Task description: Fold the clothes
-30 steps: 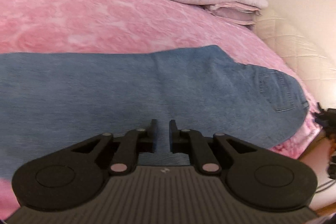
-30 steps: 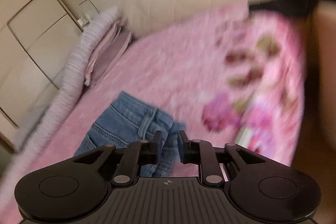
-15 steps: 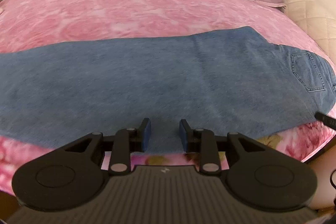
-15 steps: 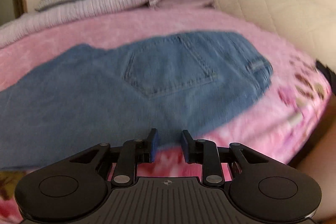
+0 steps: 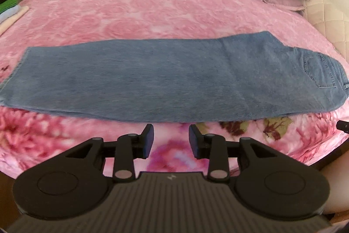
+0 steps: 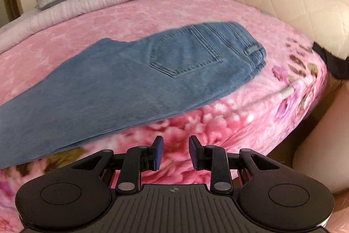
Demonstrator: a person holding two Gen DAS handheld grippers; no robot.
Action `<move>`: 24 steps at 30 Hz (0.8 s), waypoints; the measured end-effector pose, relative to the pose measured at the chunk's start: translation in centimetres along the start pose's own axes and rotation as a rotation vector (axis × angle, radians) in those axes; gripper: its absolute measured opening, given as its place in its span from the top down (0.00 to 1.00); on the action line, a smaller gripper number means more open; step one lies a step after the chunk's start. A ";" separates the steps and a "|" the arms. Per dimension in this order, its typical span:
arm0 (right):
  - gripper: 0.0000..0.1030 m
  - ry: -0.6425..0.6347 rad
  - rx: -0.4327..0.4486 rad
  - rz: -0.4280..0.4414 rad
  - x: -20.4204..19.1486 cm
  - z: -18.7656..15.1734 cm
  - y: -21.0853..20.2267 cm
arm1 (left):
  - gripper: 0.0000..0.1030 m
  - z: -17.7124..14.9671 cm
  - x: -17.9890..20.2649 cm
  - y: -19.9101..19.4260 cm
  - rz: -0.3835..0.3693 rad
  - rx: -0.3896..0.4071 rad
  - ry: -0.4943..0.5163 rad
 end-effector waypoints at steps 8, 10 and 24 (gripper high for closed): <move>0.71 -0.021 0.053 0.042 -2.5 -0.4 -4.1 | 0.69 -0.5 -1.6 -3.4 0.022 0.050 -0.009; 0.71 -0.026 0.066 0.054 -3.1 -0.4 -5.1 | 0.68 -0.4 -1.6 -4.1 0.025 0.066 -0.006; 0.71 -0.024 0.112 0.084 -3.6 -1.5 -8.5 | 0.65 -1.1 -1.3 -8.1 0.079 0.119 0.037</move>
Point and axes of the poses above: each gripper's, at about its wrist camera, not at the fingertips, and y roughly the way its jaws point, x to its right, z to its top, the point moved 8 cm from there along y, roughly the way its jaws point, and after that the axes turned 1 degree about x, right-handed, at the moved point
